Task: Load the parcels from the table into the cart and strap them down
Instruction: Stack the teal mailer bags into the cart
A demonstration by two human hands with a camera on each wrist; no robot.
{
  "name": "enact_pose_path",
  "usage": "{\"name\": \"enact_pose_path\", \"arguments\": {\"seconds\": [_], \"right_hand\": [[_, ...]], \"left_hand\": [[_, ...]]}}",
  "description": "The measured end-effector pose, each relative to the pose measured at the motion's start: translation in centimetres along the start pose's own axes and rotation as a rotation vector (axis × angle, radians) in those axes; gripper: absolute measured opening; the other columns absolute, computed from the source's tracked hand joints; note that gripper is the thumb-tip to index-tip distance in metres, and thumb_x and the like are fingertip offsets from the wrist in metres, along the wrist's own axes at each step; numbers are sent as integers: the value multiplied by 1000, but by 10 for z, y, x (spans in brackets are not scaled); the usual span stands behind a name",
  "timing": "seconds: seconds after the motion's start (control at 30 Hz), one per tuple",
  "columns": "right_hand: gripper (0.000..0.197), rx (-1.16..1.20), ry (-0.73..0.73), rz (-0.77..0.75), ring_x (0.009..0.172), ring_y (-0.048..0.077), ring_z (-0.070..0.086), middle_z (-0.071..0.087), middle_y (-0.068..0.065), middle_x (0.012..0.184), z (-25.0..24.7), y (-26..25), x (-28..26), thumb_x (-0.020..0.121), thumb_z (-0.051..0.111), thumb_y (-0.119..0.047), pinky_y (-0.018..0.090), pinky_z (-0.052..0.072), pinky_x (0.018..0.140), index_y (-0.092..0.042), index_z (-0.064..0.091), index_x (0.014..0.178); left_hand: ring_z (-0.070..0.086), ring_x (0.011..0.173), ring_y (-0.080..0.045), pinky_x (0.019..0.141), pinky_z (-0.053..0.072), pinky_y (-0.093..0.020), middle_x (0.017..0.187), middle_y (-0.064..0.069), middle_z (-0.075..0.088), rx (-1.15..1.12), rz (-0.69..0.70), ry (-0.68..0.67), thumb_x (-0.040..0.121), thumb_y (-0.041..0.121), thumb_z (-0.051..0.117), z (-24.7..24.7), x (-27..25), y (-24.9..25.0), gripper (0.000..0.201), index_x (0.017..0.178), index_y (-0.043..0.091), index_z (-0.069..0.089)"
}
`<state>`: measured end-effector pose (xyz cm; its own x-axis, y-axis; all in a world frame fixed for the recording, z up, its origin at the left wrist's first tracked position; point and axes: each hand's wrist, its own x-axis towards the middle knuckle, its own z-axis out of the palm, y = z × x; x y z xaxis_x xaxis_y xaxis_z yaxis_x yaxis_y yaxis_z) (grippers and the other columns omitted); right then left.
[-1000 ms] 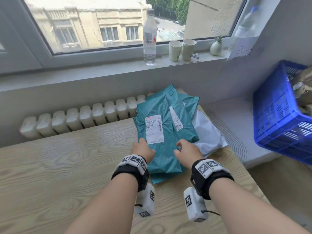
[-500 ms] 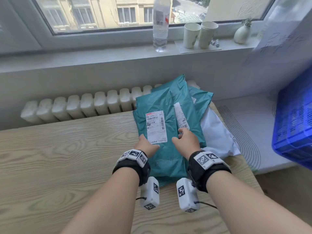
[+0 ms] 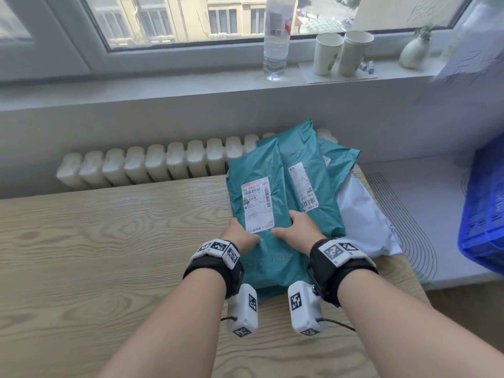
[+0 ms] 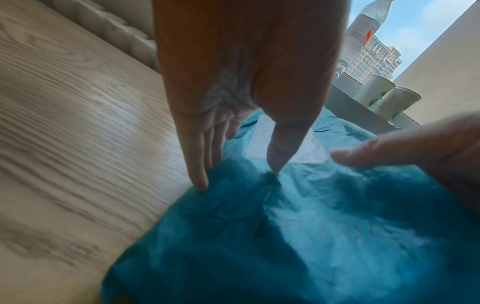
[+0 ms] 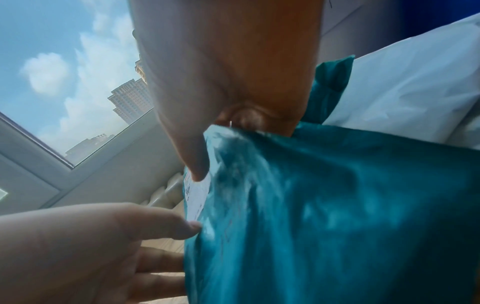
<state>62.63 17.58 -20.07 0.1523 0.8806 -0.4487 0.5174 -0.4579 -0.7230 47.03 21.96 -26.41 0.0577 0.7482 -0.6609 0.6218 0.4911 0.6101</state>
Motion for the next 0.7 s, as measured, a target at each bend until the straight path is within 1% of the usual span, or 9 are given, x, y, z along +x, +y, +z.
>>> {"name": "enact_pose_path", "arguments": {"seconds": [0.07,0.17,0.27,0.37,0.47,0.53,0.57,0.63,0.7], "right_hand": [[27,-5,-19,22,98,25,67,71,7,106,2,0,0,79,68,-6,37,54,90,-8,68,106],[25,7,-10,21,95,30,67,72,11,100,4,0,0,78,57,3,43,55,88,-10,68,96],[29,28,2,-5,93,33,66,72,14,97,6,-5,-1,77,51,6,46,55,86,-7,70,94],[34,86,-9,-15,85,29,64,70,15,91,8,-14,-7,79,46,10,39,54,81,-2,71,97],[32,127,-26,-30,78,23,57,65,14,83,13,-25,-15,78,42,13,34,50,71,5,69,94],[29,164,-31,-27,77,22,54,60,12,78,17,-34,-20,77,40,14,31,47,67,9,66,90],[27,180,-33,-13,75,21,53,59,10,75,20,-40,-23,78,40,14,28,45,64,9,65,87],[27,199,-41,-4,71,21,52,58,8,71,26,-51,-29,80,39,14,24,43,61,4,63,76],[32,209,-45,-10,70,22,53,57,7,68,35,-62,-36,80,39,14,27,45,63,-7,59,66]], "left_hand": [[65,99,-25,83,57,-46,113,-1,63,-23,-24,-17,45,38,68,-1,2,-4,88,126,19,42],[64,102,-25,88,55,-44,117,-2,64,-43,-35,-19,56,32,70,-10,-19,4,77,127,19,44],[63,106,-28,86,54,-39,118,-6,64,-34,-32,-3,68,29,69,-19,-37,8,64,126,17,46],[60,113,-32,87,51,-41,118,-12,61,-52,-44,24,72,27,70,-27,-45,2,63,124,13,39],[59,115,-35,92,51,-46,119,-17,61,-72,-58,47,69,25,70,-38,-55,-4,64,125,10,41],[58,116,-35,93,50,-48,120,-19,61,-92,-60,59,73,22,70,-46,-61,-9,60,124,9,41],[58,116,-35,94,50,-48,120,-20,60,-106,-63,65,74,20,69,-50,-63,-12,60,124,9,40],[57,117,-36,95,49,-48,121,-21,58,-122,-85,63,74,20,69,-59,-70,-17,67,130,10,33],[59,114,-36,93,52,-45,123,-19,55,-146,-98,63,79,21,68,-69,-78,-23,73,137,10,25]]}}
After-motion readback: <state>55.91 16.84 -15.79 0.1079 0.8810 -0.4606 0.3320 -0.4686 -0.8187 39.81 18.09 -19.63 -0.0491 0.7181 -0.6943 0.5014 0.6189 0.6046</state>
